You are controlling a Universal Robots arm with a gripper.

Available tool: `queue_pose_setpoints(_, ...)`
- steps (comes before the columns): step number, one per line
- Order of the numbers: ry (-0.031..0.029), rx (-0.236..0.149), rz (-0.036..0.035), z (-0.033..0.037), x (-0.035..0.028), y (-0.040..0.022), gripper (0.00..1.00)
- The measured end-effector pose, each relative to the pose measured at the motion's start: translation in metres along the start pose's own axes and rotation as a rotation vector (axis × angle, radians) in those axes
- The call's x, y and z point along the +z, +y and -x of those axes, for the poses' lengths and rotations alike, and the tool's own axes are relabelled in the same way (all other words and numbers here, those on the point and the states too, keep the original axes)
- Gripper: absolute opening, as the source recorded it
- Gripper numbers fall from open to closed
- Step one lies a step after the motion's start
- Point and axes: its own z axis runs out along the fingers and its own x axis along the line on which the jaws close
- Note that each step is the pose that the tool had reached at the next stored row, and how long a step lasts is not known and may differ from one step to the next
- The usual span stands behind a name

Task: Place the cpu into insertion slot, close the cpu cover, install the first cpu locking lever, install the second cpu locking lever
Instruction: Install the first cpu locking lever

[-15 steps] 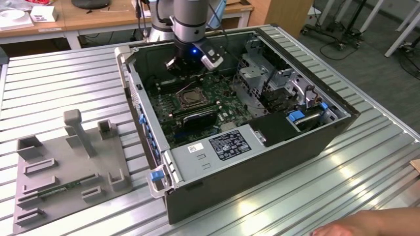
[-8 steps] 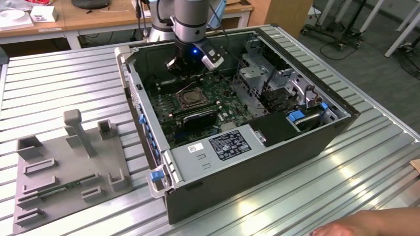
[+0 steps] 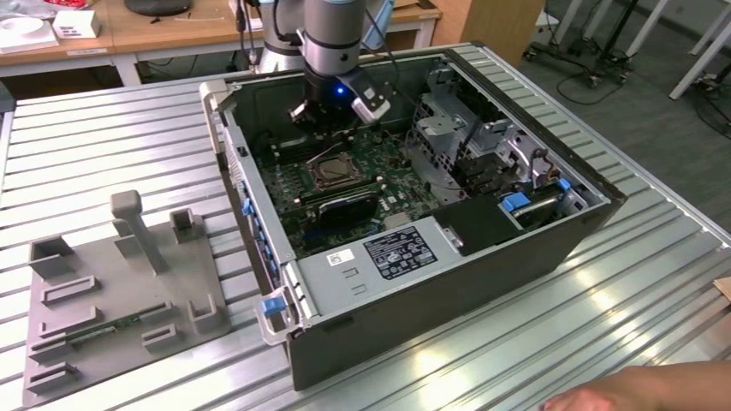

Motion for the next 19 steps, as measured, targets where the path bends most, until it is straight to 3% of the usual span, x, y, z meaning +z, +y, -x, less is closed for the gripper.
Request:
queue_pose_setpoints(8, 0.0001, 0.0, 0.0015, -0.002, -0.0006, -0.0039, 0.1)
queue_pose_setpoints(19, 0.0, 0.0, 0.0033, -0.0064, 0.001, -0.0036, 0.1)
